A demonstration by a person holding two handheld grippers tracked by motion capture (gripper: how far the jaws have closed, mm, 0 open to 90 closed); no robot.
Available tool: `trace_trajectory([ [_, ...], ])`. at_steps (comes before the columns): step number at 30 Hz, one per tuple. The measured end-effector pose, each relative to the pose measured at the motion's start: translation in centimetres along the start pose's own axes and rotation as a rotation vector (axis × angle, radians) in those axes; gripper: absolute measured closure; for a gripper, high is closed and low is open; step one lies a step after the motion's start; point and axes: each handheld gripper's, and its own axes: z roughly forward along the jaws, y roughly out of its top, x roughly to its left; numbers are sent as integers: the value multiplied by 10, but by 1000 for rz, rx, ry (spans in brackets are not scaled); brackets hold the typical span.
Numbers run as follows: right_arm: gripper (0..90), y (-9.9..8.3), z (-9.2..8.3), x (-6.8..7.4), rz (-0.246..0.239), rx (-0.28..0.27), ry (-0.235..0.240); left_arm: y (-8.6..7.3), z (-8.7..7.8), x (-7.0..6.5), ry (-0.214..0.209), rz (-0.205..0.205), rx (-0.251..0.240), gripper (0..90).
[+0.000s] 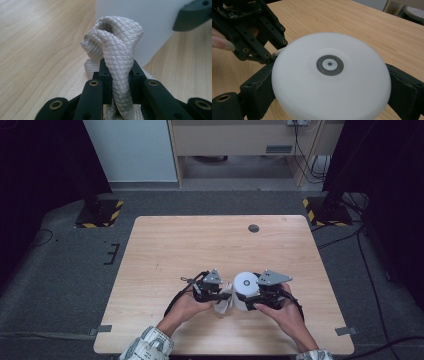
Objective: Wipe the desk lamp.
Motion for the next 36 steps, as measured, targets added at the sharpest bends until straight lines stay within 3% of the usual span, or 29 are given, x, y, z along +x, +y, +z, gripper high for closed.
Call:
trace_trajectory([
  [5, 90, 1, 1, -2, 5, 1, -7, -1, 5, -2, -4, 5, 13, 765],
  [10, 90, 0, 1, -2, 2, 2, -3, 7, -7, 1, 21, -3, -56, 765],
  [15, 90, 1, 2, -2, 5, -1, -2, 2, 1, -3, 10, 21, 9, 765],
  [17, 90, 2, 3, -2, 5, -1, -2, 1, 2, -3, 14, 20, 12, 765],
  [24, 90, 3, 6, 0, 6, -5, -2, 12, -25, -7, 21, 26, -69, 764],
  [29, 86, 7, 12, 6, 8, -3, -7, 5, -28, -3, 30, 9, -60, 765],
  [33, 57, 5, 6, 5, 17, -17, -9, 2, -22, -3, 27, 9, -38, 765],
  [36, 69, 3, -1, 3, 25, -15, -10, 5, -28, -3, 30, 5, -66, 764],
])
